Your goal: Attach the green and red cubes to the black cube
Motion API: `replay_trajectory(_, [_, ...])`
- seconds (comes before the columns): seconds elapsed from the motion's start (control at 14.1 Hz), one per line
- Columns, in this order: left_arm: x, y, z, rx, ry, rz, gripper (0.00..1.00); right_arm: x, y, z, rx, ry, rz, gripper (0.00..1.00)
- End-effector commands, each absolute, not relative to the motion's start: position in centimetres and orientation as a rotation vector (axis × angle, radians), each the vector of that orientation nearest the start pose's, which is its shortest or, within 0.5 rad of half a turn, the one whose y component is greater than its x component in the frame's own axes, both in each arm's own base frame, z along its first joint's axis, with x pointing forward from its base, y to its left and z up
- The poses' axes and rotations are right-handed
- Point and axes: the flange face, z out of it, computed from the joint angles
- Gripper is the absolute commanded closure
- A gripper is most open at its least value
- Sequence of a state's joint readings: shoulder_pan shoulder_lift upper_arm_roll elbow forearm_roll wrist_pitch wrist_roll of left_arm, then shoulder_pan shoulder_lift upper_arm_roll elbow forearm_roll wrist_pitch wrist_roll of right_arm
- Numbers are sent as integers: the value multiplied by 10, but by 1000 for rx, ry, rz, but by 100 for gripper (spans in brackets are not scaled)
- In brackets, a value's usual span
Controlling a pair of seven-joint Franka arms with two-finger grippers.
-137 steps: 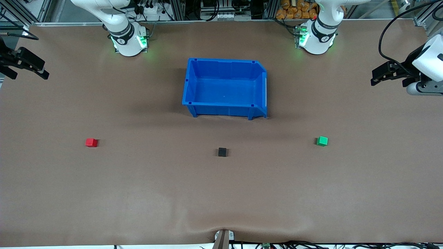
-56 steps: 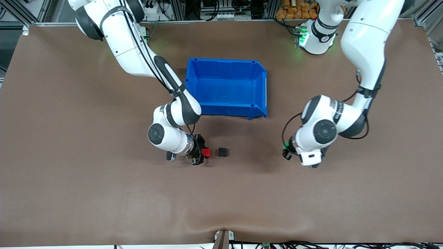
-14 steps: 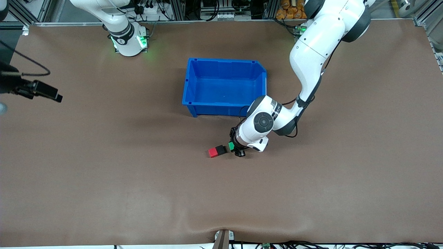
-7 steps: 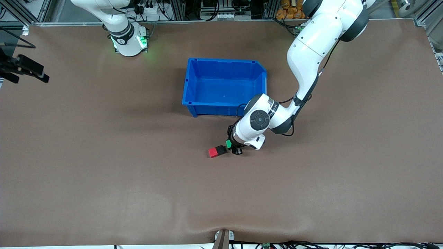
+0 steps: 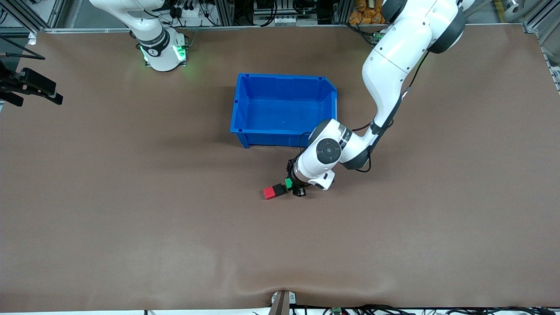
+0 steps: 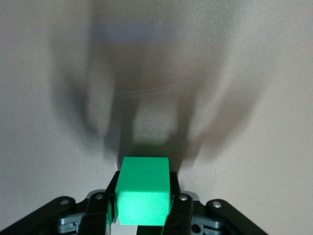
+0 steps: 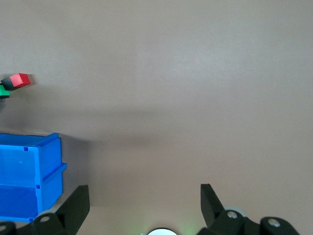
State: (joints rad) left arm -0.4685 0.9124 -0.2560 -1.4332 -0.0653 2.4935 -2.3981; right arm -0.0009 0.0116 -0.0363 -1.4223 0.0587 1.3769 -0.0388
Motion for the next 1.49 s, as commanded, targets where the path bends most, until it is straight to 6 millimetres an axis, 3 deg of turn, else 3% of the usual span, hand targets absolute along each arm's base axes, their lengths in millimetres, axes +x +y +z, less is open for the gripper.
replay_trajectory(0.0, [578, -465, 161, 1751, 2344, -340, 97, 526, -12, 670, -3102, -48, 55, 0])
replay_trajectory(0.35, [577, -469, 163, 1747, 2326, -337, 91, 502, -9, 660, -3100, -59, 0, 0])
replay_trajectory(0.42, [577, -469, 163, 1747, 2323, -337, 83, 503, -10, 661, -3102, -69, -3, 0])
replay_trajectory(0.5, [578, -469, 164, 1747, 2318, -333, 60, 502, -13, 660, -3107, -82, 7, 0])
replay_trajectory(0.64, [579, -468, 162, 1750, 2319, -325, 0, 502, -17, 660, -3162, -128, 17, 0])
replay_trajectory(0.85, [578, -469, 167, 1762, 2303, -314, 0, 502, -21, 659, -3163, -113, 32, 0])
replay_trajectory(1.06, [589, -463, 189, 1779, 2262, -262, 0, 502, -21, 659, -3157, -107, 34, 0])
replay_trajectory(1.42, [604, -457, 280, 1940, 2034, 46, 0, 500, -25, 662, -3156, -99, 51, 0])
